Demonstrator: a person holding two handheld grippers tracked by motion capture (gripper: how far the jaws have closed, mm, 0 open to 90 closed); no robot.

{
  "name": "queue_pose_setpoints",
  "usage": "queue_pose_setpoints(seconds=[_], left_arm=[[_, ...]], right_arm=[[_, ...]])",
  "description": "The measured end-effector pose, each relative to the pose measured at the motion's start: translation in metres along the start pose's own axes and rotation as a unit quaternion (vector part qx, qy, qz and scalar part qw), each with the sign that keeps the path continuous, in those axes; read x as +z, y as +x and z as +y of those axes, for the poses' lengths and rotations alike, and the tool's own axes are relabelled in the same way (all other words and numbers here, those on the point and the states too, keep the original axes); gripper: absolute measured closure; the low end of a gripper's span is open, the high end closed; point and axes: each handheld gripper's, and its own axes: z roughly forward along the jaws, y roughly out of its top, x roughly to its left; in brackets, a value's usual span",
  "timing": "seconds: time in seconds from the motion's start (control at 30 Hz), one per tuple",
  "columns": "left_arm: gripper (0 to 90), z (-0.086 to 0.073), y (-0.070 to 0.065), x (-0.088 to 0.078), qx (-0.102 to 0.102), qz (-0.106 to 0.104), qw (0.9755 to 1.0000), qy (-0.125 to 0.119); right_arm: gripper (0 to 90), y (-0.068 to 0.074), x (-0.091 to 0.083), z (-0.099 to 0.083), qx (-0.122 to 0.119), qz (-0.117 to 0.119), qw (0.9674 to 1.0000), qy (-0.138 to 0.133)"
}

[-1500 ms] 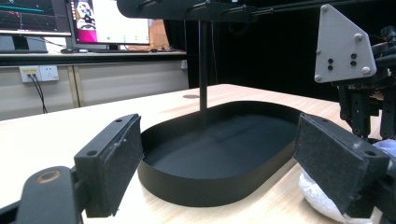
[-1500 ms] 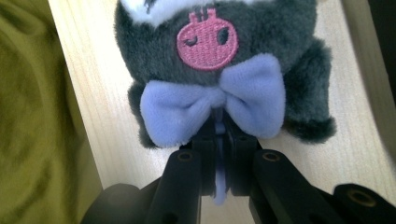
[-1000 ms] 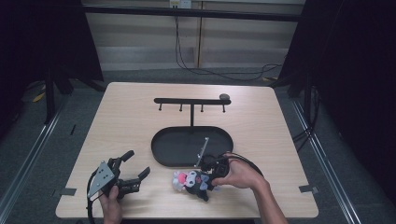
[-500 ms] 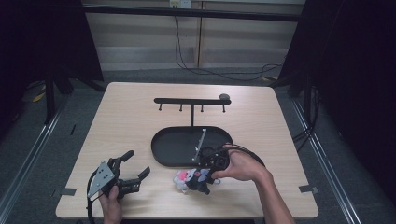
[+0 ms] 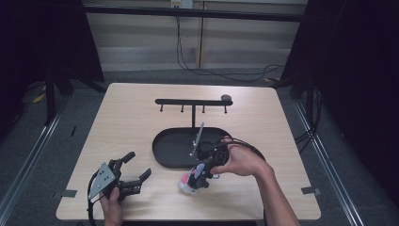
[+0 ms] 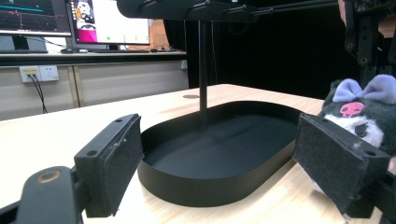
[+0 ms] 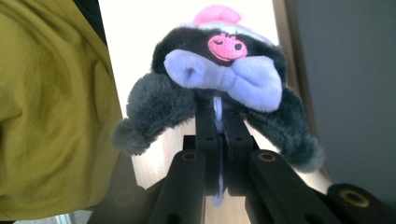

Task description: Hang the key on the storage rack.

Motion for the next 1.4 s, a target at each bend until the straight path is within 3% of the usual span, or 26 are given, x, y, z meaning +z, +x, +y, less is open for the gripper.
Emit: queue_pose_setpoints(seconds=[0.3,0.8,1.4], left_arm=[[15.4,0.0,0.0,0.0,0.0,0.0,1.0,0.0],[15.3,0.0,0.0,0.0,0.0,0.0,1.0,0.0],[15.4,0.0,0.0,0.0,0.0,0.0,1.0,0.0]], right_arm=[[87.8,0.001,-0.016,0.005,-0.006,-0.023,0.9997,-0.009],[87.9,-0.002,-0.038,0.021,-0.022,-0.029,0.9993,-0.008],[87.8,-0.019,-0.067,0.051,-0.026,-0.038,0.9989,0.008]])
